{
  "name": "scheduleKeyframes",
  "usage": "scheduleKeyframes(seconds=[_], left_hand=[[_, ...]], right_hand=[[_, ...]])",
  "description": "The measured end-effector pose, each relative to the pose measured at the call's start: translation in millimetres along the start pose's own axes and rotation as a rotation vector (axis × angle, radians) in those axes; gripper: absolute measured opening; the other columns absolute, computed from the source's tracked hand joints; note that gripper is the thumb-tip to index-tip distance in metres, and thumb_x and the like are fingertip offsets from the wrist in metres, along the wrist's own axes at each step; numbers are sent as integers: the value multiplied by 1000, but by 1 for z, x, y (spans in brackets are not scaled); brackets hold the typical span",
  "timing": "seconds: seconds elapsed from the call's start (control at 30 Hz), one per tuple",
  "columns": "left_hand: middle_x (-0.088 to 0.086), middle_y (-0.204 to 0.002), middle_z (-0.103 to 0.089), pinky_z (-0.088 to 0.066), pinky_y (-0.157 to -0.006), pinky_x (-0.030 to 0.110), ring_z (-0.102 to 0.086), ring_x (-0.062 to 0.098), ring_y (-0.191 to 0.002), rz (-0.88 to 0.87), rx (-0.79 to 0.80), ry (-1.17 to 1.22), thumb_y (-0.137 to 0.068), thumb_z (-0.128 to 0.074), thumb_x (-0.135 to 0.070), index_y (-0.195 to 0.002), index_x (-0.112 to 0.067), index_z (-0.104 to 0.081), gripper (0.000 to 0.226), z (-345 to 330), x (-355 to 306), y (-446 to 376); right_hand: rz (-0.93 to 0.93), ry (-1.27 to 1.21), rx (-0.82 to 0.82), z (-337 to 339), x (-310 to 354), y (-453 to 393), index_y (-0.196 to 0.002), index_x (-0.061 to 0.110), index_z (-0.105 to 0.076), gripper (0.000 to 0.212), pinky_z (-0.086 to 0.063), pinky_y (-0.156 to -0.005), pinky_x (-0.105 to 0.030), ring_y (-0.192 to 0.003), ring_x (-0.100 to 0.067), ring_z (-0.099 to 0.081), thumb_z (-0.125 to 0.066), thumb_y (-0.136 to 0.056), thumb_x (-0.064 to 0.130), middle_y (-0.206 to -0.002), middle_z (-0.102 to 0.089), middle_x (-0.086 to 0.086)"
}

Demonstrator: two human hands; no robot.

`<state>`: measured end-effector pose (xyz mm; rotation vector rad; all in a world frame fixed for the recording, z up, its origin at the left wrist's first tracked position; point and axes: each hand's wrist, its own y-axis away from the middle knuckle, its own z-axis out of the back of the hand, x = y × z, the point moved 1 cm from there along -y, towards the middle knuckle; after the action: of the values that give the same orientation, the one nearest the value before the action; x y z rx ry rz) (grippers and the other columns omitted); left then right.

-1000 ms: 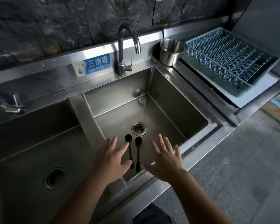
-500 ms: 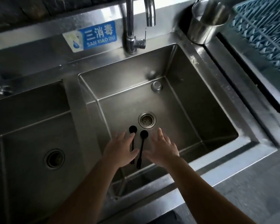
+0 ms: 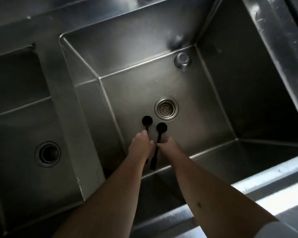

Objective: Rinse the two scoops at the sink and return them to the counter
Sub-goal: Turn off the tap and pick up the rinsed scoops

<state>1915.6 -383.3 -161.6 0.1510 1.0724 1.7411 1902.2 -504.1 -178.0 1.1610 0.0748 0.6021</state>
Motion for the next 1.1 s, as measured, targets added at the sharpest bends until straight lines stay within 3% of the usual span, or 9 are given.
scheduleKeyframes(seconds=[0.17,0.37,0.47,0.57,0.63,0.77,0.97,1.03,1.1], left_hand=[[16,-121,-55,-48,-94,45,-54,33,-113,134,-108,133,-90,-59,-28,-121,-9,-53,36,-18,8,-34],[11,-113,-63,-50,-86,39,-60,31,-104,189,-174,158,-89,-60,-30,-105,-16,-61,22,-25,15,-53],[9,-109,-67,-52,-85,37,-62,30,-100,236,-170,173,-87,-61,-32,-101,-21,-65,18,-24,16,-57],[8,-108,-71,-48,-82,29,-63,28,-102,245,-157,193,-86,-64,-31,-102,-21,-70,20,-21,20,-63],[8,-105,-72,-43,-77,25,-64,27,-102,231,-134,202,-86,-66,-30,-101,-20,-73,19,-18,20,-66],[9,-85,-71,-38,-68,25,-66,28,-90,153,-83,199,-86,-65,-28,-81,-15,-72,15,-11,13,-60],[12,-93,-74,-52,-80,34,-66,26,-87,100,-125,346,-88,-65,-19,-91,-8,-76,16,24,-5,-27],[19,-84,-71,-53,-68,32,-63,26,-75,91,-85,504,-89,-61,-9,-81,-2,-71,15,44,-14,-11],[15,-77,-65,-53,-55,20,-61,21,-68,69,-49,659,-91,-58,-4,-78,-3,-66,16,68,-22,11]], right_hand=[[-64,-62,-61,-16,-8,-31,-114,10,-63,43,-37,-74,-23,-110,-32,-62,-72,-78,32,-117,-68,-15],[-1,-13,-124,-24,-11,-50,-102,17,-74,25,-43,-79,-24,-108,-29,-64,-68,-83,32,-112,-73,-7],[51,-1,-124,-25,-11,-58,-100,16,-75,24,-38,-71,-22,-103,-25,-65,-68,-84,33,-108,-74,-5],[121,24,-83,-25,-8,-63,-85,11,-74,23,-33,-55,-26,-83,-23,-64,-66,-85,33,-86,-73,-7],[151,22,-74,-24,-8,-62,-74,5,-66,29,-31,-49,-28,-68,-20,-56,-64,-86,32,-67,-63,-8],[194,-55,-83,-12,-2,-54,-79,0,-66,29,-43,-62,-37,-67,-21,-54,-63,-86,28,-72,-64,-17],[258,-186,-85,24,22,-15,-78,16,-76,14,-54,-78,-39,-78,-23,-69,-70,-79,29,-78,-75,-6],[286,-244,-81,41,33,8,-77,22,-78,9,-55,-71,-40,-70,-22,-69,-72,-75,29,-71,-74,-3],[312,-312,-73,60,44,39,-69,31,-78,6,-48,-51,-29,-48,-7,-58,-74,-72,28,-51,-65,8]])
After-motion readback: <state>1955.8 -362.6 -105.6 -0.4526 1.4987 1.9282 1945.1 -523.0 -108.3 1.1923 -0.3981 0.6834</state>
